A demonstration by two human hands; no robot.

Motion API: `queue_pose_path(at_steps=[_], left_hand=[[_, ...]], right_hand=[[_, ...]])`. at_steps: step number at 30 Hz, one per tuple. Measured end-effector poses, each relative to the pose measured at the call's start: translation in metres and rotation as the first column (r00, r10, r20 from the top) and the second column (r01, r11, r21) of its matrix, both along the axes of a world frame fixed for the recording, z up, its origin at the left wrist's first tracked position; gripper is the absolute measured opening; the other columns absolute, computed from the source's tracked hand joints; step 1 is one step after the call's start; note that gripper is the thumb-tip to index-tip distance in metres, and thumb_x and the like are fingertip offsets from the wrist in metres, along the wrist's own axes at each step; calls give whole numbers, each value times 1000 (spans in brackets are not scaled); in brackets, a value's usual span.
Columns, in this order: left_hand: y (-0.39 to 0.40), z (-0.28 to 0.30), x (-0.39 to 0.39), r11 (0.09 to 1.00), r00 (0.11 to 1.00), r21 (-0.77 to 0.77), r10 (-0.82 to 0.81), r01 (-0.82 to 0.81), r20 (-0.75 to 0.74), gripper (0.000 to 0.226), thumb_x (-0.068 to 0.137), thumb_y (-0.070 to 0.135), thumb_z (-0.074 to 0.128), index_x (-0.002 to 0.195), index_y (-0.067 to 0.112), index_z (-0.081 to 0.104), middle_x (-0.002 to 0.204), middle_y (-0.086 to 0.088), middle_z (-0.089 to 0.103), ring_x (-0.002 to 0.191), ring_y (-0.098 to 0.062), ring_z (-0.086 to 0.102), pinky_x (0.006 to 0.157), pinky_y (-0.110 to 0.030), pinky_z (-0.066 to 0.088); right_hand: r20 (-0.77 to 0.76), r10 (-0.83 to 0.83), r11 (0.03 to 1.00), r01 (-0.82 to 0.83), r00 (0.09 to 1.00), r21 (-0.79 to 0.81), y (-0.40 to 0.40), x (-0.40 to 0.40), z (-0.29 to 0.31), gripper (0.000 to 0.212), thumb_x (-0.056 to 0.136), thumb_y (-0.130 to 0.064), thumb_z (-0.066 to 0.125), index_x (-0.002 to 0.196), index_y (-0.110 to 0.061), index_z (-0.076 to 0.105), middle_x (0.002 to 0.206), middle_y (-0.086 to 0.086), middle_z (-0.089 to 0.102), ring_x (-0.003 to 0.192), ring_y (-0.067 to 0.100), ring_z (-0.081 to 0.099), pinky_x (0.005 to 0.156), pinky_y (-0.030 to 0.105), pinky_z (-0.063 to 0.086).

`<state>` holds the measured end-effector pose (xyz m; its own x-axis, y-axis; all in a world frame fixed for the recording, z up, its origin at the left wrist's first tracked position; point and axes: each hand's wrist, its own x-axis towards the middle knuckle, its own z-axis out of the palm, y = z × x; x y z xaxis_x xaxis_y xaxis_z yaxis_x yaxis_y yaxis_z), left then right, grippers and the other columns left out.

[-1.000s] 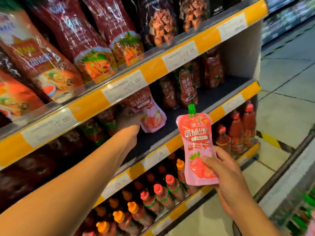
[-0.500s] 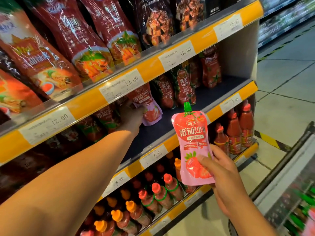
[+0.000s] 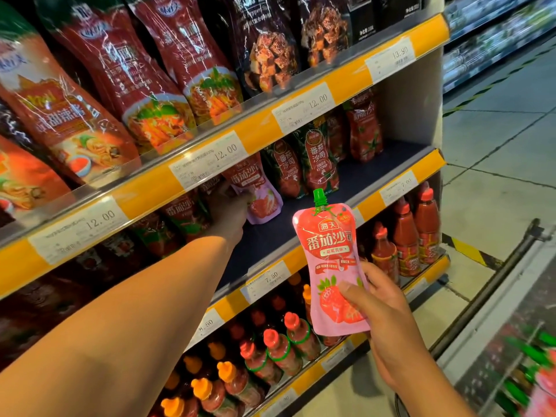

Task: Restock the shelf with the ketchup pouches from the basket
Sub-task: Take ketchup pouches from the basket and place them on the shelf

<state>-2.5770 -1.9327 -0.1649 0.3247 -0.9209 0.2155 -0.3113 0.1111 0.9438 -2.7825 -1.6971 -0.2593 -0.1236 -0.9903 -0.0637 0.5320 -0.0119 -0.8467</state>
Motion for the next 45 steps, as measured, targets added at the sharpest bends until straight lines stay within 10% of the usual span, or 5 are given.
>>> queue_pose_path(at_steps=[7,11,17,33,45], left_hand=[[18,4,0,998,949,-4,66,-68,307,47,81,23,84,123,11,67,118,-4,74,109,-22,70,97,-40,57],[93,13,-12,980,980,-23,197,-196,17,37,84,32,75,117,15,70,115,2,72,105,-20,68,93,-29,54],[228,-18,-41,831,853,199,-488,519,-183,31,98,25,67,129,20,66,123,-2,74,114,-22,72,93,-42,60],[218,-5,-20,925,940,163,-339,342,-50,20,91,6,75,108,16,78,104,-8,81,99,-30,77,84,-48,62],[130,26,58,994,995,62,92,-89,-45,14,88,2,77,99,11,75,102,-4,77,81,-13,70,74,-28,55]], right_hand=[[-32,24,1000,-25,999,-19,-2,2,2,24,94,-17,72,116,-25,75,110,5,80,101,26,78,87,43,62],[-68,49,999,-50,996,-17,-2,2,3,24,95,-18,72,118,-26,73,110,2,80,103,23,78,87,41,62],[-83,79,994,-85,993,-68,1,4,8,23,96,-18,71,117,-27,74,112,6,80,105,28,77,91,47,62],[-327,109,985,-146,939,-92,4,10,10,40,92,-47,74,130,-40,66,118,-19,75,112,6,72,97,36,60],[-990,-81,944,-311,114,-112,-22,53,36,88,102,-26,56,166,-42,-4,170,-20,-27,159,8,-23,131,38,-1]])
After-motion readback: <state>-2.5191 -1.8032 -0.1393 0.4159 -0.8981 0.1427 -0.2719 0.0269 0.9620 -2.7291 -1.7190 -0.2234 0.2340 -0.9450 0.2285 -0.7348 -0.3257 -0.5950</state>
